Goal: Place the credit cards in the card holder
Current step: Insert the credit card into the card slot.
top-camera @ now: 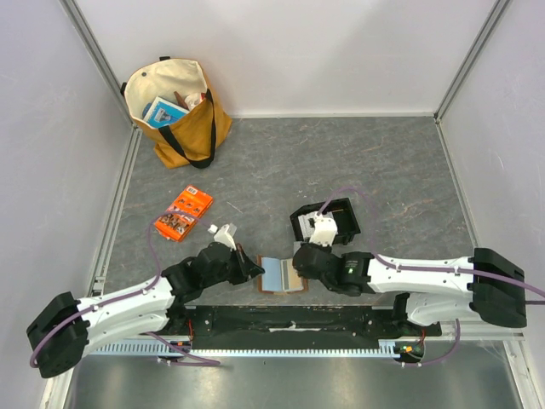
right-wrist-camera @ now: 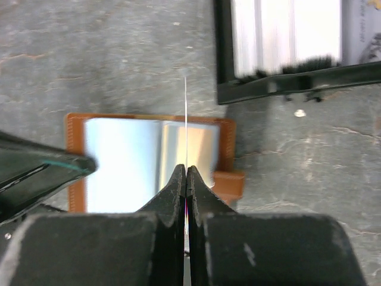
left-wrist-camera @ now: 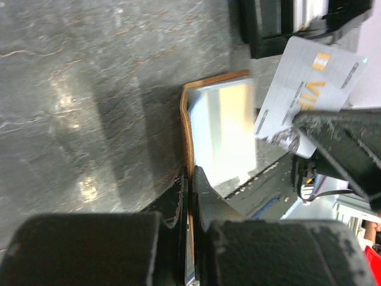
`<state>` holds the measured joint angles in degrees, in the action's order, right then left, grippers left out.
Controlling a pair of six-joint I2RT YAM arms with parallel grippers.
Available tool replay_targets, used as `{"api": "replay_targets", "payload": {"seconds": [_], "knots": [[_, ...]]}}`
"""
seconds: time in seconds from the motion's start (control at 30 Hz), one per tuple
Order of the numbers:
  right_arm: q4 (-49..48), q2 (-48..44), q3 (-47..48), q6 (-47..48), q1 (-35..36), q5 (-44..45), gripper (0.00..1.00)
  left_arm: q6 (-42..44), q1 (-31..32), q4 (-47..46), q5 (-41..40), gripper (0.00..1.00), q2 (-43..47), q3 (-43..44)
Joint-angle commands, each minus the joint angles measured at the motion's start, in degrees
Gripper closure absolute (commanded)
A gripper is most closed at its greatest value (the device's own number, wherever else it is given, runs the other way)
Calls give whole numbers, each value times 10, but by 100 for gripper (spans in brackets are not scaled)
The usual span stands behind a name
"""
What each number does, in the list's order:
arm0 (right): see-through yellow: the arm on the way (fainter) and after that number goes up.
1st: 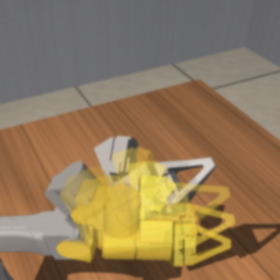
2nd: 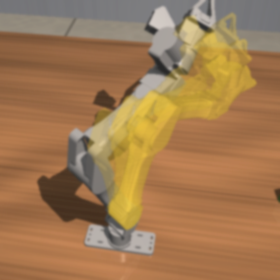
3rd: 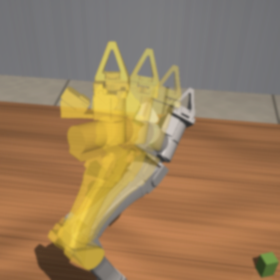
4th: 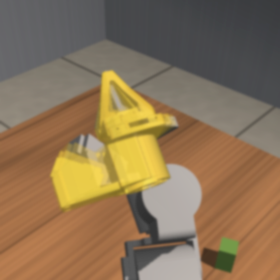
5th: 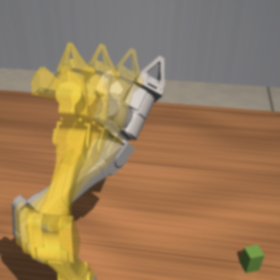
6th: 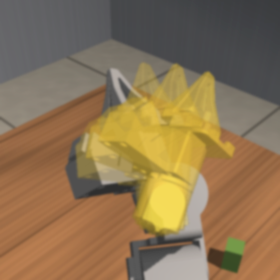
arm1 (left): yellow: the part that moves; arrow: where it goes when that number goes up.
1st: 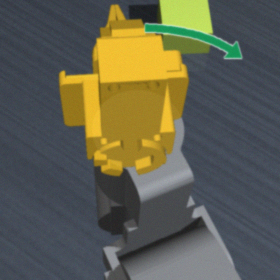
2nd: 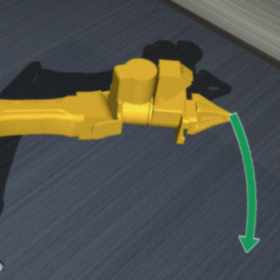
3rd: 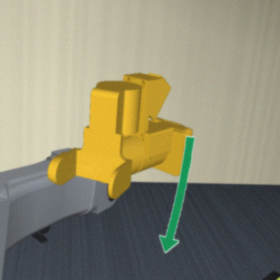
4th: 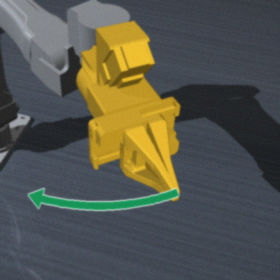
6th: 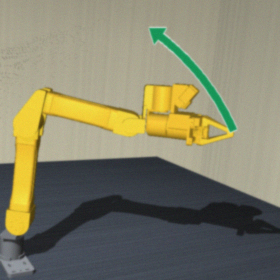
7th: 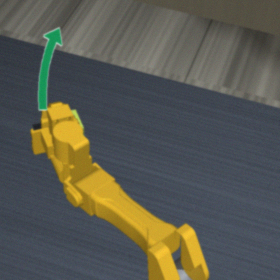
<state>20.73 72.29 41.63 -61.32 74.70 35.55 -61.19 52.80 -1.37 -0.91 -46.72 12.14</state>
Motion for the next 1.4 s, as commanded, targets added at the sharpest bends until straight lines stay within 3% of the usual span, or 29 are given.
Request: {"api": "replay_targets", "payload": {"seconds": [0.0,0.2,0.43,0.67,1.03,1.13,1.23,1.37], "knots": [[-94,-36,-56,37,-46,-99,100,20,3,8,-21,98,-16,-26],[-219,-59,-95,73,-75,-197,100,24,2,10,-37,98,-30,-37],[-285,-16,-118,45,-87,-276,100,32,2,10,-45,98,-61,-27],[-329,-12,-173,-16,-89,-284,100,26,1,57,-66,98,-32,-24],[-394,-27,-226,-43,-97,-302,100,20,2,57,-65,98,-12,-38],[-415,-8,-227,-49,-103,-316,100,20,2,54,-62,89,-19,-36],[-450,12,-231,-54,-111,-333,100,19,2,55,-64,68,-14,-35],[-476,41,-233,-64,-120,-354,100,17,2,65,-70,62,0,-36]]}}
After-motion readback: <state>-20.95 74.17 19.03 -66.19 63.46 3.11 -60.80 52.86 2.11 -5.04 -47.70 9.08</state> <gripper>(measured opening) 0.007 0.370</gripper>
